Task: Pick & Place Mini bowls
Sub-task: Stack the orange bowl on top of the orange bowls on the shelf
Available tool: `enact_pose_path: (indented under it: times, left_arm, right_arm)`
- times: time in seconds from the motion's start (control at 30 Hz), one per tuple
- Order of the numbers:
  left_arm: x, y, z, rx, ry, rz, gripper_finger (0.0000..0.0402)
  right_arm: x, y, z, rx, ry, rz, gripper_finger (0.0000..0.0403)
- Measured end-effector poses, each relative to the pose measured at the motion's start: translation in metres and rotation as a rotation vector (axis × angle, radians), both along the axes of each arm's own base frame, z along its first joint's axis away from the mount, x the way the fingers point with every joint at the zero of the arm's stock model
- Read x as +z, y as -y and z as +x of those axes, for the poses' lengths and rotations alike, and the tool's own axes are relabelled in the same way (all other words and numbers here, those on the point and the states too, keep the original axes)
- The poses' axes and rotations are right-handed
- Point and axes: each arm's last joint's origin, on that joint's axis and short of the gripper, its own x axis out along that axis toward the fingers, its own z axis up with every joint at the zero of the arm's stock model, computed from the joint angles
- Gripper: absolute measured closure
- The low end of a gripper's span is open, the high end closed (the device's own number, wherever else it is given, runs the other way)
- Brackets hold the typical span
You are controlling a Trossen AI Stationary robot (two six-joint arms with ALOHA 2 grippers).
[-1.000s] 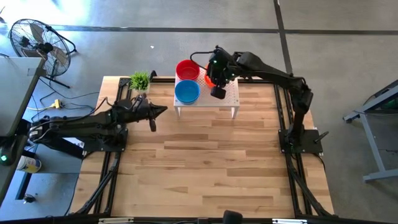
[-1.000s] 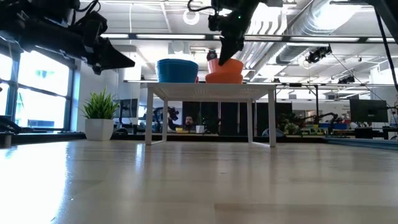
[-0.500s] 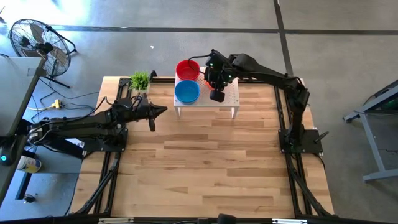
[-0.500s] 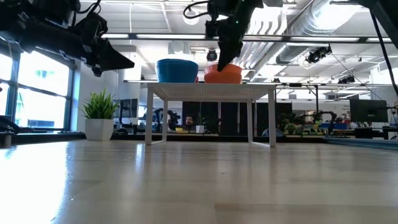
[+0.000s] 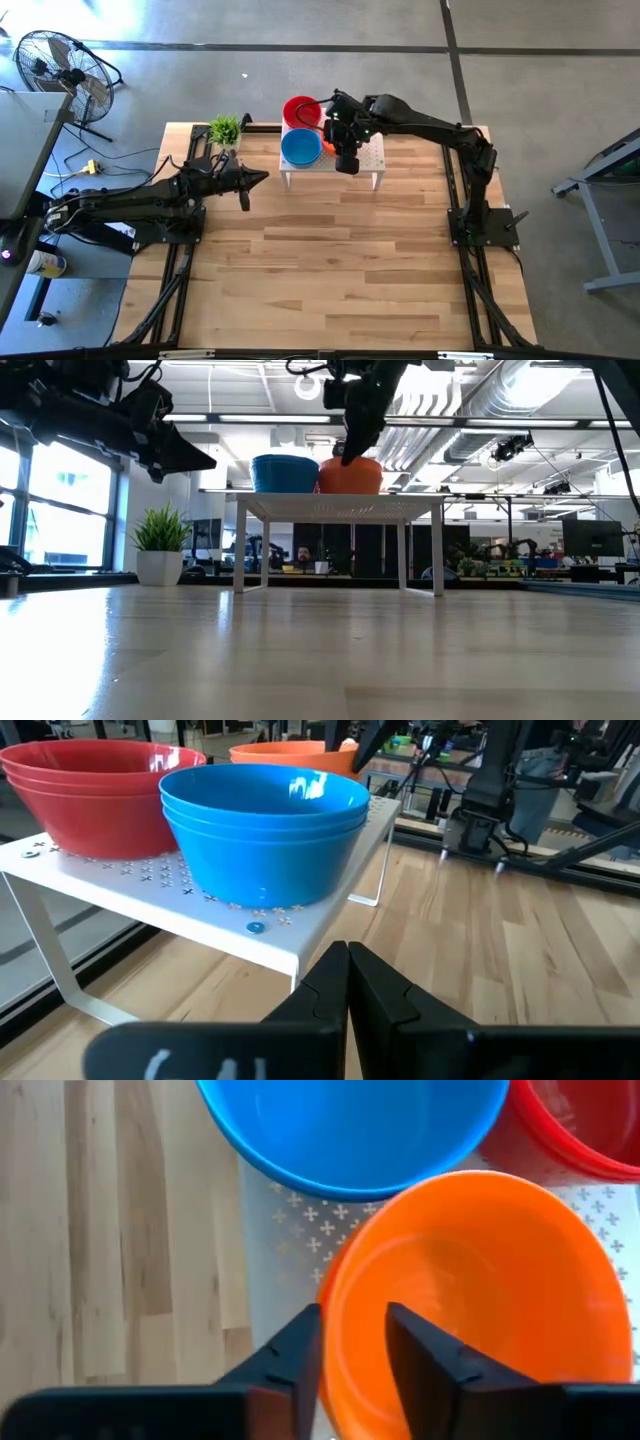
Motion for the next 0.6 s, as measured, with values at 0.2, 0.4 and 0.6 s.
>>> enact_pose_path:
  times: [0.2, 0.4, 0.6]
  left_arm:
    - [0.000, 0.000, 0.000, 0.001, -0.002, 0.001, 0.0401]
    - [-0.001, 0.000, 0.000, 0.003, -0.008, -0.001, 0.0401]
    - [-0.002, 0.000, 0.000, 0.003, -0.017, -0.003, 0.0401]
  right_arm:
    - [0.002, 0.008, -0.006, -0.012, 0.009, 0.045, 0.0258]
    - [0.002, 0.018, -0.011, -0.034, 0.007, 0.039, 0.0254]
    - [0.002, 0.027, -0.014, -0.054, 0.020, 0.031, 0.0253]
